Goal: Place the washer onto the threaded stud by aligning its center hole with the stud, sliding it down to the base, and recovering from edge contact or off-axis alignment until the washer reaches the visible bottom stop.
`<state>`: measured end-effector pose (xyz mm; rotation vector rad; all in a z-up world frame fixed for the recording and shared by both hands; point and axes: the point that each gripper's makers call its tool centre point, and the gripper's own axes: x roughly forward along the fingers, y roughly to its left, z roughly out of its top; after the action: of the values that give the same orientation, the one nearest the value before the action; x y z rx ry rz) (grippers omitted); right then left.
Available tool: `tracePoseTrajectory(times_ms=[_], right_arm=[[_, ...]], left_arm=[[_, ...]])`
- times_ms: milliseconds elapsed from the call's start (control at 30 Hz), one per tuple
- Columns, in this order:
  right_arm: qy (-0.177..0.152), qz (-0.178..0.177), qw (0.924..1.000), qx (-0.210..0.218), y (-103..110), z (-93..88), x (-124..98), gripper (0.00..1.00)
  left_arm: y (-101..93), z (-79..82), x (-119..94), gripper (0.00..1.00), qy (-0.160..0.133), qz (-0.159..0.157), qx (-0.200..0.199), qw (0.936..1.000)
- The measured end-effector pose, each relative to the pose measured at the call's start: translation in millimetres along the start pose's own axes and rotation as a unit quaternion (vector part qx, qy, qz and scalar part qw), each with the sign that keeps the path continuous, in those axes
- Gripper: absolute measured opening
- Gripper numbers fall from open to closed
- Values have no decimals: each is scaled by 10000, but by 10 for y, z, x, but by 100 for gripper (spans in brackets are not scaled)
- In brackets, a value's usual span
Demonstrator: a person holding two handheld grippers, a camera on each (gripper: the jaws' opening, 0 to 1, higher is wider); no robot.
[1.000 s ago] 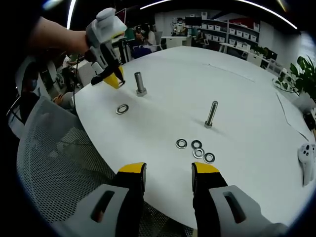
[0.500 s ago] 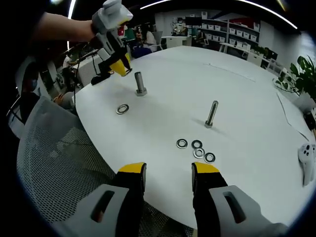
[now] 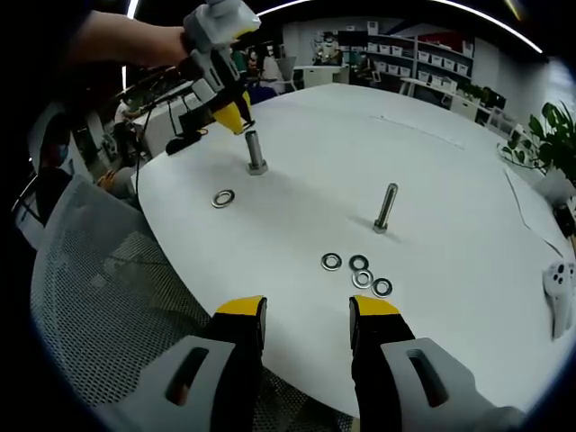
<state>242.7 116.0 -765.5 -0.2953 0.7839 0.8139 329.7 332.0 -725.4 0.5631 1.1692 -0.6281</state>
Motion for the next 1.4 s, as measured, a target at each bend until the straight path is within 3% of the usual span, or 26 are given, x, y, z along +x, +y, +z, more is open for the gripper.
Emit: tracePoseTrajectory(times_ms=[900, 1400], right_arm=[[-36, -28, 10000, 50, -6, 10, -8, 39], [-26, -50, 10000, 53, -12, 10, 0, 39]], left_arm=[[-55, 16, 165, 19, 273, -213, 175, 9992], [-60, -58, 426, 19, 557, -318, 241, 9976]])
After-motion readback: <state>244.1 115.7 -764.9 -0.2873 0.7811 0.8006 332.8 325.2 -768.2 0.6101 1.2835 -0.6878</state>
